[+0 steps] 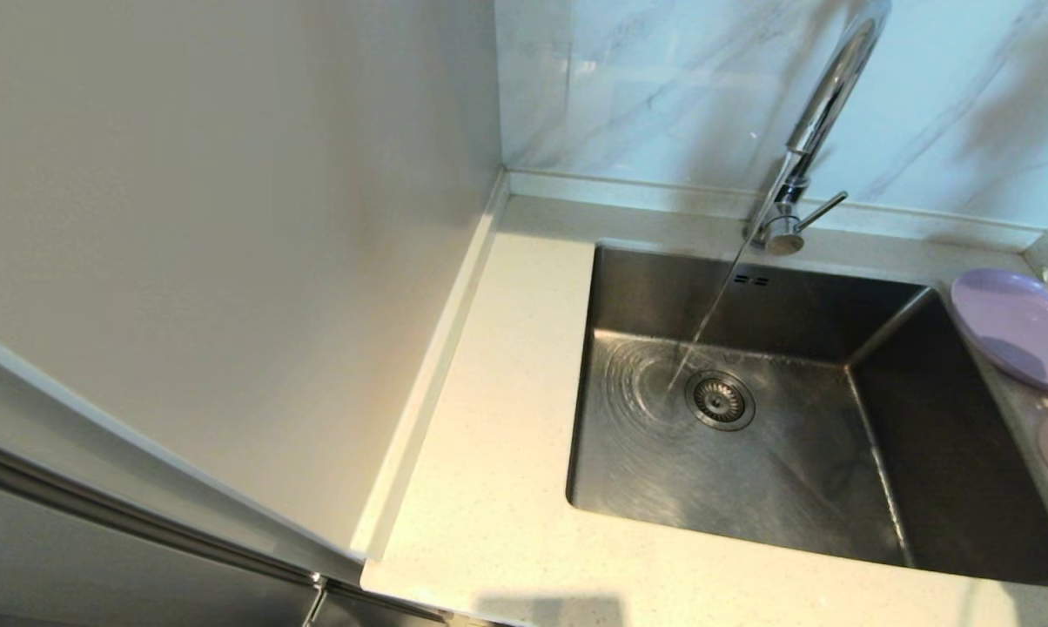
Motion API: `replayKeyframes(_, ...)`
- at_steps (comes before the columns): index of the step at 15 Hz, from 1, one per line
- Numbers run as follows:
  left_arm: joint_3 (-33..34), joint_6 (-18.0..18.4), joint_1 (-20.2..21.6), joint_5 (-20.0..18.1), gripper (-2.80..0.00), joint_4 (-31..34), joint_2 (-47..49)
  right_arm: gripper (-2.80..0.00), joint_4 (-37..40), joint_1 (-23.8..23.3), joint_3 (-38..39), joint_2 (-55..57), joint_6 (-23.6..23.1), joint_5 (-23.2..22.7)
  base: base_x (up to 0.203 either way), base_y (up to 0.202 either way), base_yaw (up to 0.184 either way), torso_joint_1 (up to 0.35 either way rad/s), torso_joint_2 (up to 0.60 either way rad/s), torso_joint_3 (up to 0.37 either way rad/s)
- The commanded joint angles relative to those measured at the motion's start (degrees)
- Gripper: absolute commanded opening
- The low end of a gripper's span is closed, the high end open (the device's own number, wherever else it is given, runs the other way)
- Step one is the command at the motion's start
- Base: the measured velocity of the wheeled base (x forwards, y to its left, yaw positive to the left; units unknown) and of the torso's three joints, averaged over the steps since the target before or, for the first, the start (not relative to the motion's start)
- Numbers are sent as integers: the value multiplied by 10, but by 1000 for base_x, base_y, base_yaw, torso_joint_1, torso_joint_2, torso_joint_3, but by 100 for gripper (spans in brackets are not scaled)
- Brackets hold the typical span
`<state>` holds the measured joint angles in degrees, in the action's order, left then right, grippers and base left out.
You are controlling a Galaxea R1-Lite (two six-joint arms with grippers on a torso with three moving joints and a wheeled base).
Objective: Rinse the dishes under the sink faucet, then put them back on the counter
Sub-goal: Pick up the plate
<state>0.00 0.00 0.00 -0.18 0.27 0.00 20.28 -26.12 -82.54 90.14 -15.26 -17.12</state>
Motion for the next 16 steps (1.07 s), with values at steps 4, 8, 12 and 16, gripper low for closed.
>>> replayKeyframes(4,0,0,0,0,-280,0,0,0,1,1,-6,37,-6,4,0,0,0,0,0,0)
replayKeyframes(8,0,0,0,0,-280,0,0,0,-2,9,2,76,-17,10,0,0,0,0,0,0)
replayKeyframes(12,0,0,0,0,-280,0,0,0,-50,15,-3,120,-57,71,0,0,0,0,0,0)
replayKeyframes(16,0,0,0,0,-280,0,0,0,-103,23,-17,159,-63,107,0,0,0,0,0,0)
